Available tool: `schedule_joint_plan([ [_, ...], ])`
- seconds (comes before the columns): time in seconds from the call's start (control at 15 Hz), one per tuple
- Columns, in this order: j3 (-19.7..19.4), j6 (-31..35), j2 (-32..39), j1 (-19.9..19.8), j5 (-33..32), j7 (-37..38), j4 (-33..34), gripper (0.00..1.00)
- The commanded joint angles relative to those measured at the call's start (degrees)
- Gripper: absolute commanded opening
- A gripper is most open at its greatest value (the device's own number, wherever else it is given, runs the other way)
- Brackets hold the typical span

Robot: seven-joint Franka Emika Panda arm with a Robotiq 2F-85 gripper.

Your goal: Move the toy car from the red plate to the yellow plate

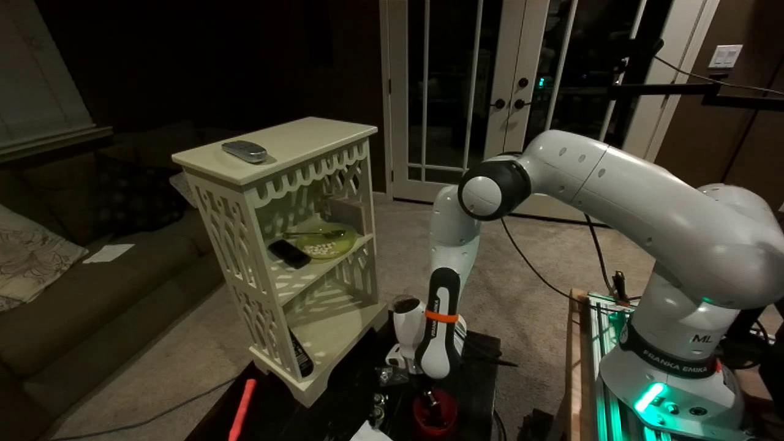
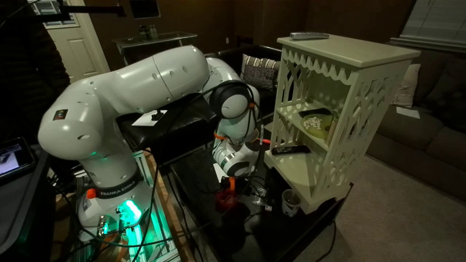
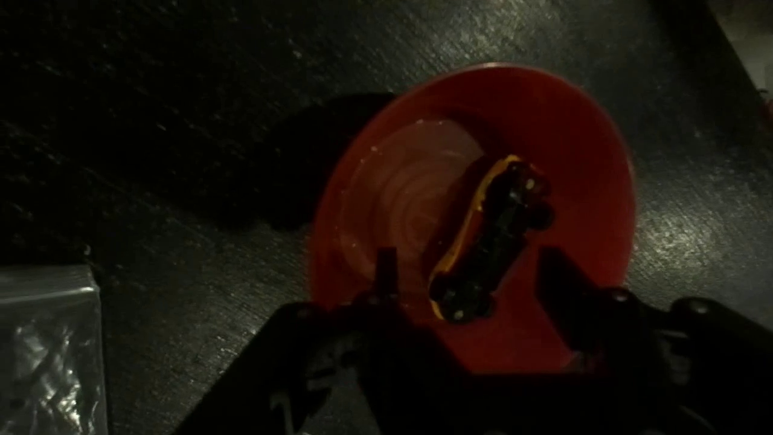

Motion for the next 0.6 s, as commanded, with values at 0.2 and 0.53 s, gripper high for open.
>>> schedule_joint_plan([
  [0.2,1.3,2.4,2.1,-2.3,-0.4,0.7,0.3,0.66],
  [0.53,3.2,2.2,3.2,-4.3,-0.7,-0.4,0.5,0.64],
])
